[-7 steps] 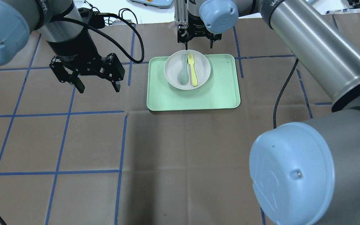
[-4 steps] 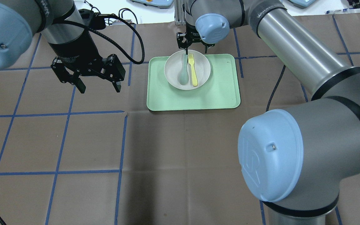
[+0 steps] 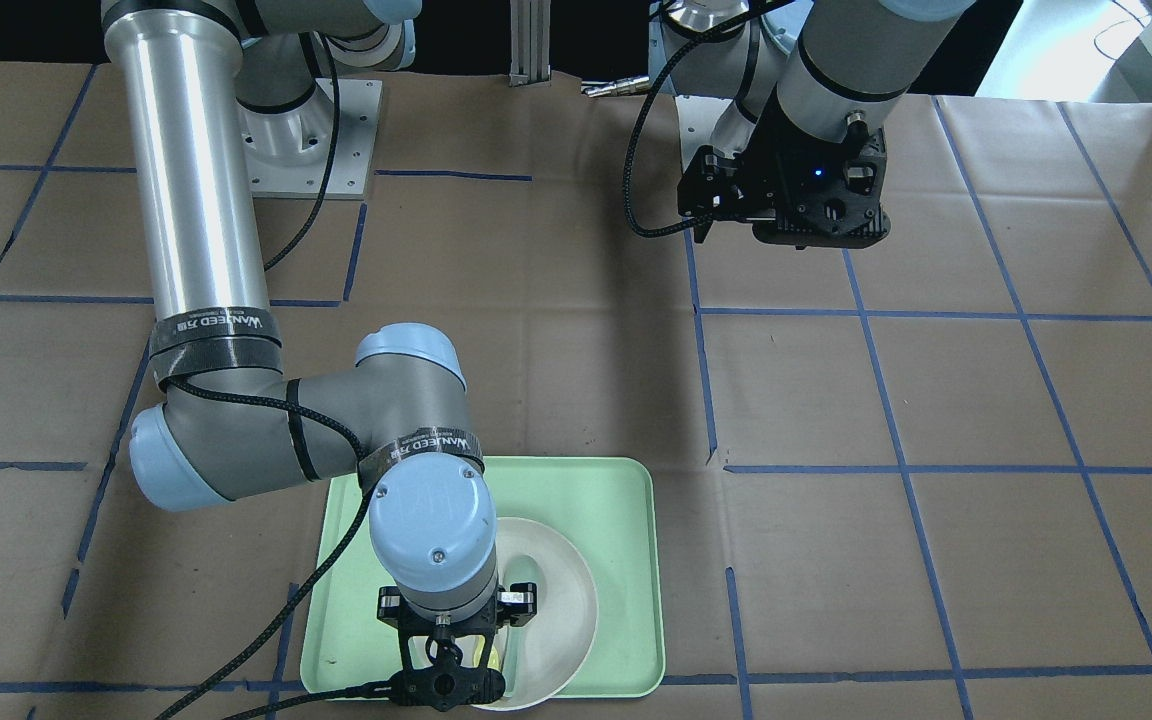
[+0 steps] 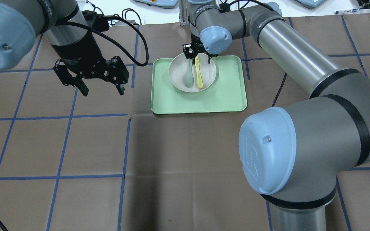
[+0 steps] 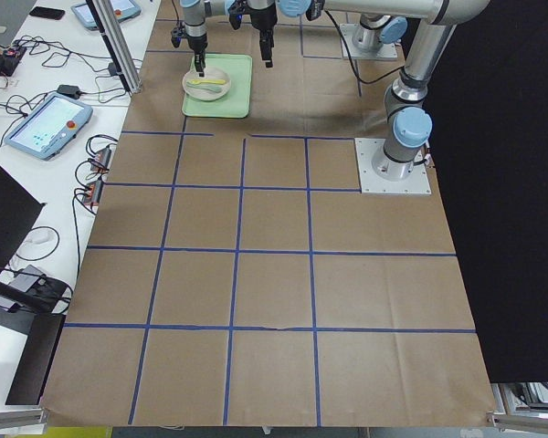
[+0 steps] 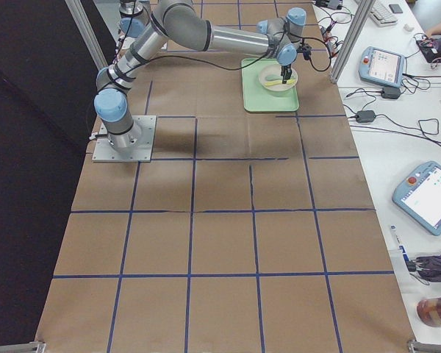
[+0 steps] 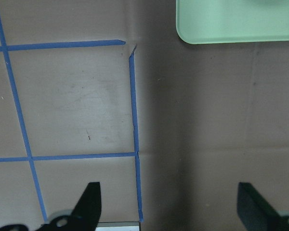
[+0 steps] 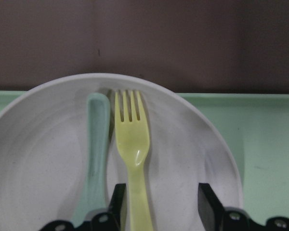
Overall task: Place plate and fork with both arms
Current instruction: 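Move the right gripper over the plate to the yellow fork while the left gripper withdraws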
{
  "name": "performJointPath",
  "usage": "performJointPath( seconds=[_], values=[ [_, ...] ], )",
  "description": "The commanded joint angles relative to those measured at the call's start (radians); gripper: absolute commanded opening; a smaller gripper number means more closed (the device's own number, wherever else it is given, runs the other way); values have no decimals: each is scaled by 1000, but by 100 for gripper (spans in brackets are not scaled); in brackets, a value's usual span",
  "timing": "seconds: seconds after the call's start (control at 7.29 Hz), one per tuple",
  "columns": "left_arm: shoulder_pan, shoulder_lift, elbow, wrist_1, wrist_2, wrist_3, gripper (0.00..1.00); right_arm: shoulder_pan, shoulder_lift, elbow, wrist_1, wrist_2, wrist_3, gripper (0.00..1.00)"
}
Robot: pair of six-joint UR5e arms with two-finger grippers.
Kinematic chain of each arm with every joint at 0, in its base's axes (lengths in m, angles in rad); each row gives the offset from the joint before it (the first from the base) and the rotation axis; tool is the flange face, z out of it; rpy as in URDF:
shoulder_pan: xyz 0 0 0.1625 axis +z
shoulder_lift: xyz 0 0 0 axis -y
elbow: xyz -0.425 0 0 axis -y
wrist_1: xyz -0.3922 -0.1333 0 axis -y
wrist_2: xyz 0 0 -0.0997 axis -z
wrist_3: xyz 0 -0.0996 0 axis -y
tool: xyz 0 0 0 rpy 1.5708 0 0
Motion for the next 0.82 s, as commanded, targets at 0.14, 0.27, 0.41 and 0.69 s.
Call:
performJointPath(
  seconds=[0.14, 0.27, 0.41, 0.69],
  values=[
    [4, 1, 0, 3, -1, -3, 100, 0, 13, 34, -2, 4, 0, 59],
    [6, 1, -2, 3, -1, -3, 100, 0, 15, 35, -2, 4, 0, 58],
    [6, 1, -2, 3, -1, -3, 100, 0, 16, 35, -2, 4, 0, 54],
    [6, 1, -2, 3, -1, -3, 100, -2, 21, 25, -2, 4, 1, 36]
  ],
)
